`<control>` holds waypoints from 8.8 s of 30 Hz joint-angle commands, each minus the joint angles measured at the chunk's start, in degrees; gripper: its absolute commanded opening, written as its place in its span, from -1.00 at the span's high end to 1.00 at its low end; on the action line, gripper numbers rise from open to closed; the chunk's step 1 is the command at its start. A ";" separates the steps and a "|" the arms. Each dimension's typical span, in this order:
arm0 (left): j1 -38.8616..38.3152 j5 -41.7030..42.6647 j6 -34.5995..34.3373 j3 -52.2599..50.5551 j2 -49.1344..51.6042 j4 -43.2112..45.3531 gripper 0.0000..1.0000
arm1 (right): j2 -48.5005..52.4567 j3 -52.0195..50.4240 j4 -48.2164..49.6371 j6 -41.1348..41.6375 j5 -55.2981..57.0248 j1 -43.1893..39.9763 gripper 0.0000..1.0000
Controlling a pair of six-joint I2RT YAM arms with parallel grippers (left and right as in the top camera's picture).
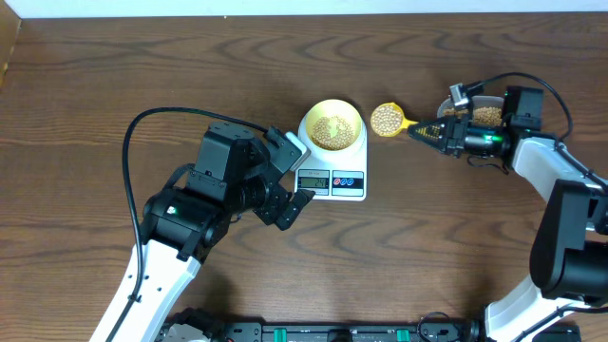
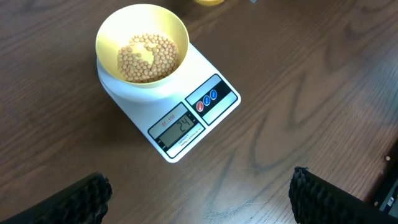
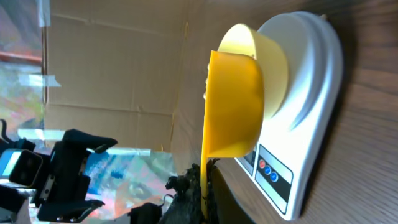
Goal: Scoop item into bowl and weigh 50g on scale
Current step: 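Carry the filled scoop left over the yellow bowl on the scale, then tilt the scoop with the right gripper, pouring beans gradually into the bowl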
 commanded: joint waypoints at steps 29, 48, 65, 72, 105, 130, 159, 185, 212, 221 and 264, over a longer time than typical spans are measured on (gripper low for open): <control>0.35 0.72 0.98 0.04 0.28 0.04 -0.88 | 0.50 -0.37 12.28 11.10 5.11 9.94 0.97; 0.35 0.72 0.98 0.04 0.28 0.04 -0.87 | 0.50 -0.37 16.85 6.84 12.57 14.56 0.98; 0.35 0.72 0.98 0.04 0.28 0.04 -0.87 | 0.50 -0.37 16.87 -3.13 13.62 14.67 0.98; 0.35 0.72 0.98 0.04 0.28 0.04 -0.87 | 0.50 -0.37 16.92 -4.22 15.61 15.06 0.98; 0.35 0.72 0.98 0.04 0.28 0.04 -0.87 | 0.50 -0.37 18.64 -11.56 23.37 19.06 0.98; 0.35 0.72 0.98 0.04 0.28 0.04 -0.87 | 0.50 -0.37 18.64 -17.51 24.15 19.06 0.97; 0.35 0.72 0.98 0.04 0.28 0.04 -0.87 | 0.50 -0.37 18.99 -18.49 25.42 19.04 0.98; 0.35 0.74 0.98 0.04 0.28 0.04 -0.88 | 0.50 -0.37 19.28 -18.93 25.40 19.06 0.98; 0.35 0.72 0.98 0.04 0.28 0.04 -0.87 | 0.50 -0.37 21.51 -19.61 22.05 19.06 0.98; 0.35 0.72 0.98 0.04 0.28 0.04 -0.87 | 0.50 -0.37 21.53 -17.16 22.60 18.78 0.98; 0.35 0.72 0.98 0.04 0.28 0.02 -0.87 | 0.50 -0.37 20.22 -7.23 20.50 16.79 0.98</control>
